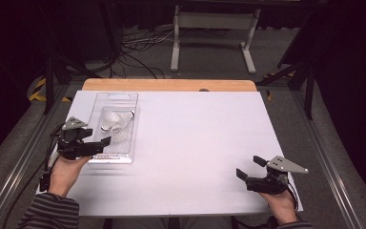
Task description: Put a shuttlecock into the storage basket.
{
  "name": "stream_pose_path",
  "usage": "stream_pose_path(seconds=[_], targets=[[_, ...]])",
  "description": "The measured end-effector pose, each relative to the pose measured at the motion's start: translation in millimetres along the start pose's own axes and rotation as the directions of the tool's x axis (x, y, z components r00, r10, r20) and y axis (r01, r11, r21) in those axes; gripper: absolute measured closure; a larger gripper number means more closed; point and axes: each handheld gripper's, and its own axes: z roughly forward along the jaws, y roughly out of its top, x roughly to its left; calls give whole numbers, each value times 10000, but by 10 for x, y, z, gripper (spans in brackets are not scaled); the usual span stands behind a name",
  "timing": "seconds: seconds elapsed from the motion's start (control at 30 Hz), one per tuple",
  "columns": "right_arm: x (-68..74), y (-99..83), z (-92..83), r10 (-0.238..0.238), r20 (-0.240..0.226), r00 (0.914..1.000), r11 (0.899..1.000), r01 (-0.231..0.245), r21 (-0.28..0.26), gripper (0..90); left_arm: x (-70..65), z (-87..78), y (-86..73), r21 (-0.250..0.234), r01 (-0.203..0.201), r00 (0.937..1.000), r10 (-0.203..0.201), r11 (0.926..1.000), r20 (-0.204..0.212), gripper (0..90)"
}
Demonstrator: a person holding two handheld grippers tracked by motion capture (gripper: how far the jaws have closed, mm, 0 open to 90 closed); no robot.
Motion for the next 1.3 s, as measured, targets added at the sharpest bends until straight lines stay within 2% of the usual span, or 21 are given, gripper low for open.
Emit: stream_pose_path(seconds=[0.73,1.07,1.3], targets=[[0,-1,3,13,7,10000,10000,-13,17,116,33,-75,-106,-217,240,9997,-238,9995,69,220],[0,-1,3,13,-20,10000,10000,-13,9,115,33,-102,-164,-292,212,9997,-207,9993,153,214],[0,-1,3,3,-30,10000,10000,-3,19,116,20,-111,-195,-318,170,9998,-168,9994,54,212]])
